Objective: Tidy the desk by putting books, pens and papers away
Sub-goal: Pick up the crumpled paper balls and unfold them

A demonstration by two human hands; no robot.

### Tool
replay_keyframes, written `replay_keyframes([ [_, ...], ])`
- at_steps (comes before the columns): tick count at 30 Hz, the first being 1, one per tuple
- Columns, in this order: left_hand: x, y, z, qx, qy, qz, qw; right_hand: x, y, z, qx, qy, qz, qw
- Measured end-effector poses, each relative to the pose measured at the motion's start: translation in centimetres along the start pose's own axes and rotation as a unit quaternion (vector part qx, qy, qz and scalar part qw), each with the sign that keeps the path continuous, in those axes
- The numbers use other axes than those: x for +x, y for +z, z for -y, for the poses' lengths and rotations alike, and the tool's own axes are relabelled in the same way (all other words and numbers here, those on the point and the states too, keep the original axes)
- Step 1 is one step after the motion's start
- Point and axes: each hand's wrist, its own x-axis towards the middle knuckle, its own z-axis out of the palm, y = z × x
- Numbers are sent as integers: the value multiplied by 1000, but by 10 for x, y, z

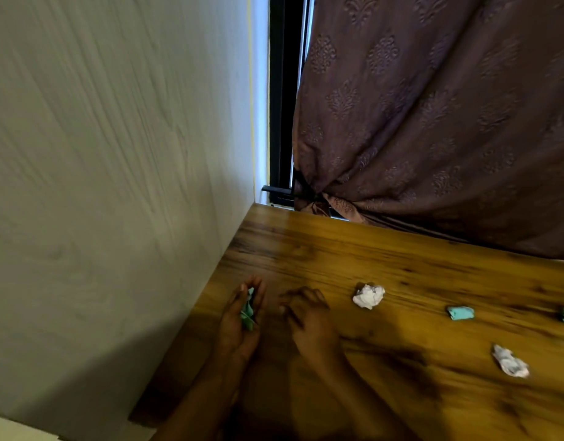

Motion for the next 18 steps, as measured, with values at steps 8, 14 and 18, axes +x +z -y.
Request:
replay_keyframes([
  [8, -13, -7, -2, 7, 6, -24, 1000, -33, -6, -38, -115, 89, 191, 971],
  [14, -17, 7, 16, -9, -4, -104, 994, -31, -29, -19, -2, 136, 29, 990],
  [18, -20, 28, 44, 4, -43, -101, 994, -20, -46, 5, 33, 103, -44, 993],
])
